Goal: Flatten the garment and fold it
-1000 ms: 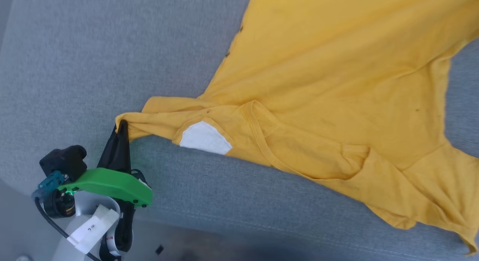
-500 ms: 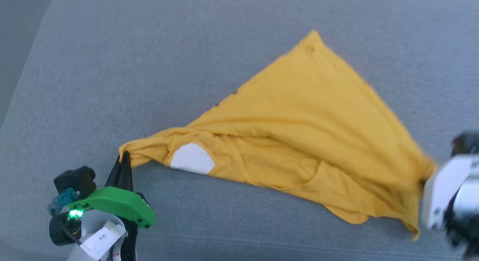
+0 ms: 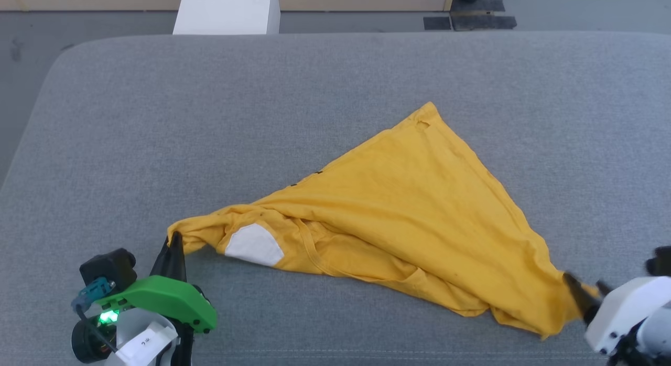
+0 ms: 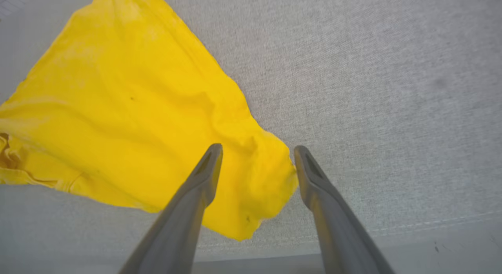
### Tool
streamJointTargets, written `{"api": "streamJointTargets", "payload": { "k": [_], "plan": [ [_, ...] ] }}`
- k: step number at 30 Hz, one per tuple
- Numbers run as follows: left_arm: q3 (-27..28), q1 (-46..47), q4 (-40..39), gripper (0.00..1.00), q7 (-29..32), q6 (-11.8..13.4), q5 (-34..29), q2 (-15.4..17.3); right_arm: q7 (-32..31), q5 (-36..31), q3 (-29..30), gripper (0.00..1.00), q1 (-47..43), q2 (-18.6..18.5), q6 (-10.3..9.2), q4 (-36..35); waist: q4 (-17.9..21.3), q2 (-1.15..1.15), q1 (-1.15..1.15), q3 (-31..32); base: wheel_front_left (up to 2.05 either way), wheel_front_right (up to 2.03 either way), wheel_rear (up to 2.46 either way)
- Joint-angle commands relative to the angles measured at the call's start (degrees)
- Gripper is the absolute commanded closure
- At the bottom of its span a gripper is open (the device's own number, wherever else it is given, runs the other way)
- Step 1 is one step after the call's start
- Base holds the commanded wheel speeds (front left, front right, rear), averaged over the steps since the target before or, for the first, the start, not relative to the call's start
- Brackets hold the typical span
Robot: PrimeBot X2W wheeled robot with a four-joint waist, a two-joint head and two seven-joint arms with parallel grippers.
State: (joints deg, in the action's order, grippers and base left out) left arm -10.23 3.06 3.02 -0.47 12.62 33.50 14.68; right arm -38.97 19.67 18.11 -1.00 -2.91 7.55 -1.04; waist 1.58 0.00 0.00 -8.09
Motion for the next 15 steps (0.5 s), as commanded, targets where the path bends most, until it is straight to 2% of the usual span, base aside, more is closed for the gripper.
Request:
{"api": "streamJointTargets", "payload": {
  "k": [1, 8, 11, 15],
  "plan": [
    [0.22, -1.06, 0.05, 1.00, -0.54, 0.37, 0.19, -0.01, 2.20, 0.92, 0.70, 0.00, 1.45, 0.01, -0.06, -0.55, 0.11, 0.00, 0.00, 0.55, 0.00, 0.00, 0.00],
    [0.26, -1.03, -0.76, 1.00, -0.61, 0.73, 0.26, 0.15, 11.51, 2.00, 2.26, 0.00, 7.79, 0.02, -0.06, -2.65, -0.41, 0.00, 0.00, -0.13, 0.00, 0.00, 0.00],
    [-0.02, -0.09, -1.46, 1.00, -0.53, 0.46, 0.18, 0.29, 12.41, 1.30, 1.12, 0.00, 12.71, 0.02, -0.06, -1.96, -1.31, 0.00, 0.00, -2.13, 0.00, 0.00, 0.00],
    [-0.71, 1.88, -2.62, 1.00, -0.33, -0.30, -0.05, 0.52, 10.39, -3.00, -2.03, 0.00, 21.05, 0.02, -0.06, 1.12, -3.44, 0.00, 0.00, -6.14, 0.00, 0.00, 0.00]
  ]
}}
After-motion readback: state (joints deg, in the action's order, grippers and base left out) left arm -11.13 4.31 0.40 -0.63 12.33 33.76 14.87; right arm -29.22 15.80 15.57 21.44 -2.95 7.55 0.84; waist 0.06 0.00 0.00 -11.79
